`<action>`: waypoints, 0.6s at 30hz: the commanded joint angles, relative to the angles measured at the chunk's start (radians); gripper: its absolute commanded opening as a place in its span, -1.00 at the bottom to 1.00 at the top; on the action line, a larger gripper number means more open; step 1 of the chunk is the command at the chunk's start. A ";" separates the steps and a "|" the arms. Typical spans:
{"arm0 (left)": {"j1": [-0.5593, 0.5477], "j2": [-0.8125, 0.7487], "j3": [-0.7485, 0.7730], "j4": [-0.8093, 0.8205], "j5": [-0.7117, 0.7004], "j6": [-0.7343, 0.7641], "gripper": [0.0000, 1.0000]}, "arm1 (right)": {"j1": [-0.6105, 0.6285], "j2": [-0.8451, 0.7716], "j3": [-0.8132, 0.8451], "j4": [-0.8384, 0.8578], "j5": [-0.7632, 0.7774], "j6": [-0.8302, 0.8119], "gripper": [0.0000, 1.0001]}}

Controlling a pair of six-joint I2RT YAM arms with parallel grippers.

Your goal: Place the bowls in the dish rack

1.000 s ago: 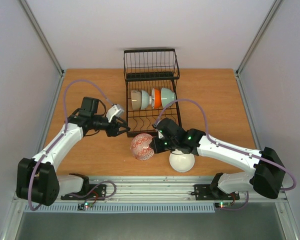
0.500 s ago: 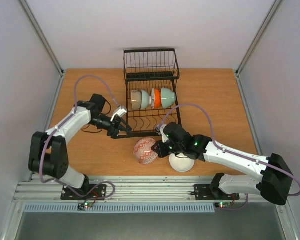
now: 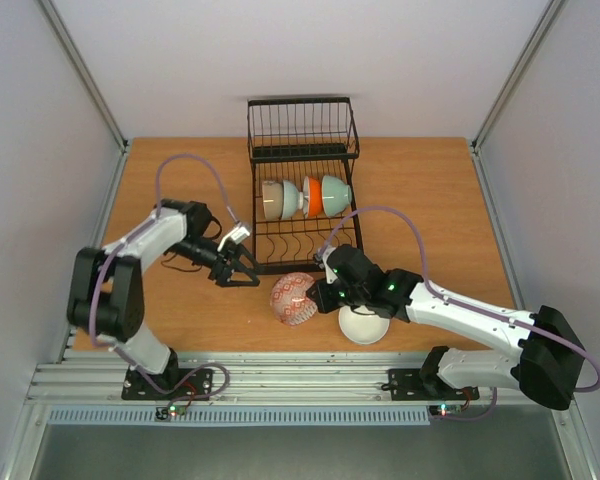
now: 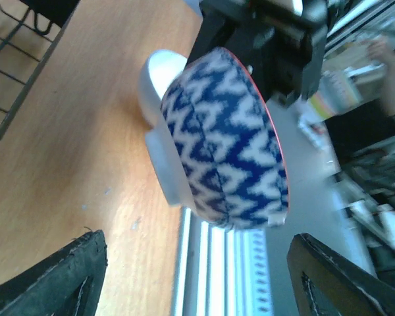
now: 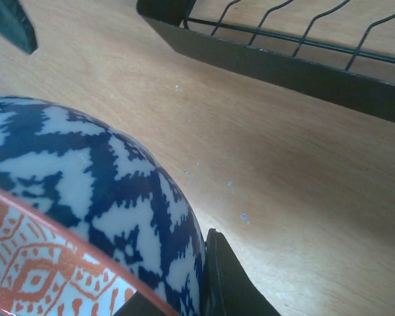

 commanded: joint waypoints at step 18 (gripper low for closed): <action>-0.001 -0.134 -0.027 0.125 -0.023 -0.180 0.66 | -0.091 -0.012 -0.027 0.290 -0.213 -0.110 -0.98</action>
